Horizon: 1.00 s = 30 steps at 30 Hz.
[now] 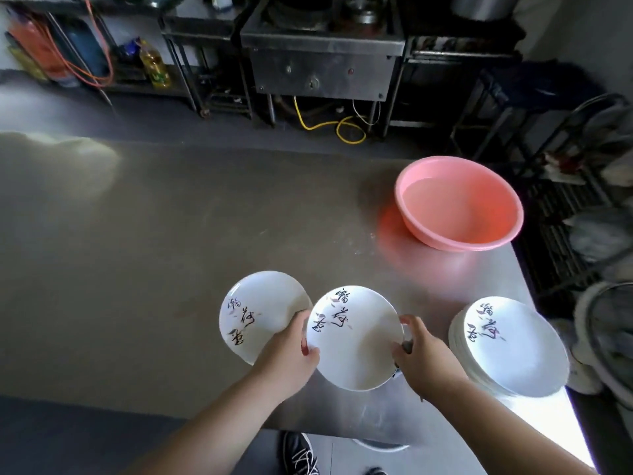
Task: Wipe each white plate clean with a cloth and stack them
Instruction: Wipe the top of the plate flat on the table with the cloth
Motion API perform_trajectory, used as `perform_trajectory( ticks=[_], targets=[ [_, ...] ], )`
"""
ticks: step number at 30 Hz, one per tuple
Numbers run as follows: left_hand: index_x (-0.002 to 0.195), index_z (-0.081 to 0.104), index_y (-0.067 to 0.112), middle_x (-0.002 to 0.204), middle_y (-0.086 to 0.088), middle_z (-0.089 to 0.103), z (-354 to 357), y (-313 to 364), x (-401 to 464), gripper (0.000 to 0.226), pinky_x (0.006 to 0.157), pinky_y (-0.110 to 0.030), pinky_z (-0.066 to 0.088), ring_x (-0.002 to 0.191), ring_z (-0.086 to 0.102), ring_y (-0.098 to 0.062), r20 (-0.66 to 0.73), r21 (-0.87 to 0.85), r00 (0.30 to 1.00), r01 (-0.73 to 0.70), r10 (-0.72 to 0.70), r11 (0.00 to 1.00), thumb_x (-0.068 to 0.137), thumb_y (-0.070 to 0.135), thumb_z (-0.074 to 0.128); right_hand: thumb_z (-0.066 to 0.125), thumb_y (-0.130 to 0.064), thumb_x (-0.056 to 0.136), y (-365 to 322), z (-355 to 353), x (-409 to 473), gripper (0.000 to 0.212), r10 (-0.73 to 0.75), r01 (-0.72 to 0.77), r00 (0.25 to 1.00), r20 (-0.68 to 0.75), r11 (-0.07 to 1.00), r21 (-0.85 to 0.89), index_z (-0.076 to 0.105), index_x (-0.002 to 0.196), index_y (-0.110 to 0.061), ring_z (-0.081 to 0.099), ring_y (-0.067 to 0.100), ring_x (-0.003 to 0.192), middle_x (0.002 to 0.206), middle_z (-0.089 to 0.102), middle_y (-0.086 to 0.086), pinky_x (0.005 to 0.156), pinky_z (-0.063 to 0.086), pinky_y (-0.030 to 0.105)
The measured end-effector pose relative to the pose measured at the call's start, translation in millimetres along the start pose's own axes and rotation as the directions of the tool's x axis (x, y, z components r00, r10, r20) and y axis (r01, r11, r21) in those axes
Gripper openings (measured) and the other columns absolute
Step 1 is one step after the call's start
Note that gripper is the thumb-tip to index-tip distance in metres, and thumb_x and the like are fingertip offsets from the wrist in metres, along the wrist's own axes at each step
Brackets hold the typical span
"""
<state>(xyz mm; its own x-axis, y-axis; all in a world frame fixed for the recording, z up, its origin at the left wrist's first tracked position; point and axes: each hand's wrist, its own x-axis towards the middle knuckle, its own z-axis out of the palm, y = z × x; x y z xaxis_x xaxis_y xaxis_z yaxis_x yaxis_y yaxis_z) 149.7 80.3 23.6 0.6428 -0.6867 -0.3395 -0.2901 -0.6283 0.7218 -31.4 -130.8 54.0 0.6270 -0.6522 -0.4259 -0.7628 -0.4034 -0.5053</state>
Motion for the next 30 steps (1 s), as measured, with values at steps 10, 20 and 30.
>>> perform_trajectory(
  ticks=[10,20,30],
  targets=[
    [0.127,0.04,0.06,0.07,0.02,0.06,90.6,-0.2,-7.3,0.061,0.07,-0.038,0.056,0.068,0.057,-0.011,0.108,0.017,0.988,0.107,-0.108,0.994,0.081,0.021,0.052,0.051,-0.041,0.091,84.7,27.8,-2.3,0.051,0.143,-0.138,0.988,0.055,0.987,-0.088,0.043,0.141,-0.033,0.061,0.019,0.079,0.083,0.067,-0.013,0.07,0.046,0.03],
    [0.15,0.032,0.041,0.105,0.015,0.066,106.1,-0.6,-8.1,0.059,0.085,-0.038,0.054,0.098,0.064,-0.019,-0.035,0.276,0.998,0.059,-0.051,0.959,0.096,0.038,0.055,0.047,-0.035,0.098,94.3,17.4,-5.6,0.014,0.017,-0.027,0.998,-0.054,0.981,-0.193,0.043,0.106,-0.024,0.058,0.032,0.076,0.093,0.071,0.005,0.065,0.052,0.039],
    [0.167,0.023,0.022,0.176,0.006,0.009,129.2,-43.5,-12.8,0.084,0.128,-0.051,0.014,0.162,0.01,-0.019,-0.072,0.588,0.934,-0.245,0.351,0.771,0.097,0.062,0.046,0.05,-0.042,0.105,69.8,45.8,7.1,0.061,-0.456,0.462,0.882,0.117,0.786,-0.411,0.039,0.161,-0.021,0.021,0.035,0.159,0.17,0.033,-0.002,0.129,0.021,0.047]
  ],
)
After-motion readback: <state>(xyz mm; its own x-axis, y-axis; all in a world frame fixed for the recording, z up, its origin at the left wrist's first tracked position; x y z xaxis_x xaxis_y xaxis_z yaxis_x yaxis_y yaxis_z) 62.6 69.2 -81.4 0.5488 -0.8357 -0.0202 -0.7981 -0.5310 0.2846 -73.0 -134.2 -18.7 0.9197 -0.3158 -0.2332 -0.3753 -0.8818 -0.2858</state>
